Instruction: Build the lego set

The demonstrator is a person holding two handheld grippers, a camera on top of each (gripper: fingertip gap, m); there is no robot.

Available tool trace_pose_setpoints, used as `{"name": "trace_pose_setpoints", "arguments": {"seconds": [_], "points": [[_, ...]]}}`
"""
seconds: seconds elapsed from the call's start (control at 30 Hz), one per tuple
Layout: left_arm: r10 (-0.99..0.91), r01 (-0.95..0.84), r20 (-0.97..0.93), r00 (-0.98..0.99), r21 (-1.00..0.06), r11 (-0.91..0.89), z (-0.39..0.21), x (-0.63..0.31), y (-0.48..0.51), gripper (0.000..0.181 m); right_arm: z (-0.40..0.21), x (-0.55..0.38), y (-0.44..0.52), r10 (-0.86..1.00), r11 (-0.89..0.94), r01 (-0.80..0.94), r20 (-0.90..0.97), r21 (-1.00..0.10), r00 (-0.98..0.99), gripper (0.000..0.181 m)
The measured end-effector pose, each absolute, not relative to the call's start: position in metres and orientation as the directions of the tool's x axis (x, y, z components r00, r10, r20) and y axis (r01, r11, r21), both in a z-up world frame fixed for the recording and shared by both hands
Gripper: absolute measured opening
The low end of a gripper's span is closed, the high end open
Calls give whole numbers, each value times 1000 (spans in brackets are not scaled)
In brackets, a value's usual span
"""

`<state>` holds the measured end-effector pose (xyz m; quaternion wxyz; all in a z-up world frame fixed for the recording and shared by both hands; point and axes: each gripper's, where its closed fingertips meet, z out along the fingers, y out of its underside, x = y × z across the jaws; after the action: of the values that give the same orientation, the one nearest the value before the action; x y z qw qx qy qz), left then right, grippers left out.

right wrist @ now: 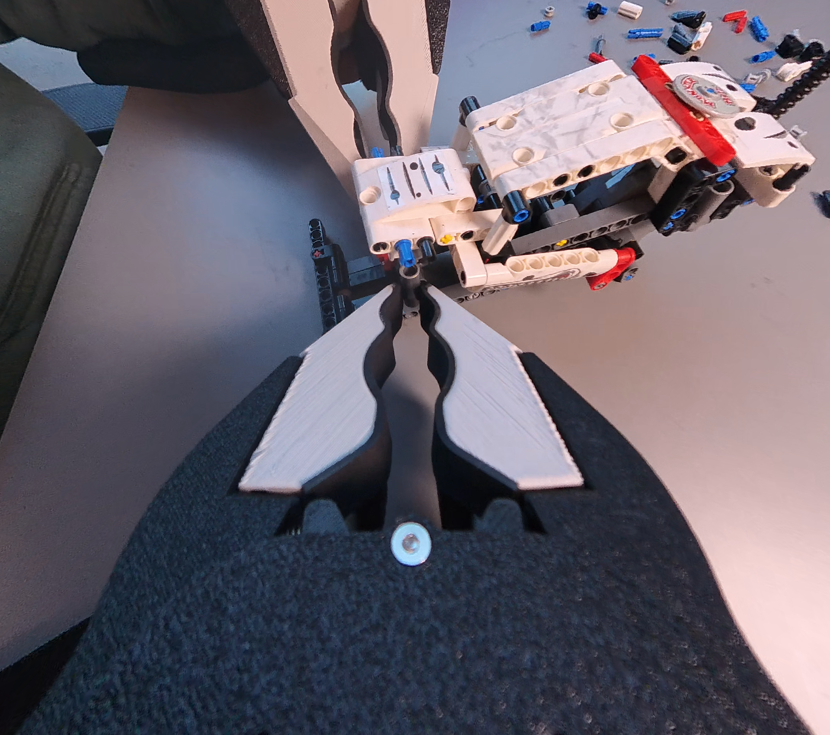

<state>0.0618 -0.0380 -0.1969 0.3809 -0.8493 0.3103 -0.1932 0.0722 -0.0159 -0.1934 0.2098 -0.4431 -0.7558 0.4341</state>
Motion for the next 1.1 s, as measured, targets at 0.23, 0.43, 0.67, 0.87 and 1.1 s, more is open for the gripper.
{"name": "trace_pose_setpoints", "arguments": {"seconds": [0.23,0.43,0.67,0.87,1.1], "points": [[-684,-365,117,720,-775,-517,-198,58,-35,6,-195,71,-8,876,268,494,-5,-827,-483,13],[-677,-314,169,716,-788,-529,-197,60,-34,7,-204,73,-7,876,319,515,40,-796,-480,10],[-661,-273,195,725,-799,-535,-196,61,-32,6,-206,69,-10,878,316,518,37,-795,-478,7],[-665,-303,162,729,-795,-526,-197,62,-31,6,-207,70,-11,875,305,529,14,-792,-483,6],[-667,-329,134,733,-788,-520,-200,64,-30,6,-208,71,-12,872,314,529,19,-789,-489,6]]}}
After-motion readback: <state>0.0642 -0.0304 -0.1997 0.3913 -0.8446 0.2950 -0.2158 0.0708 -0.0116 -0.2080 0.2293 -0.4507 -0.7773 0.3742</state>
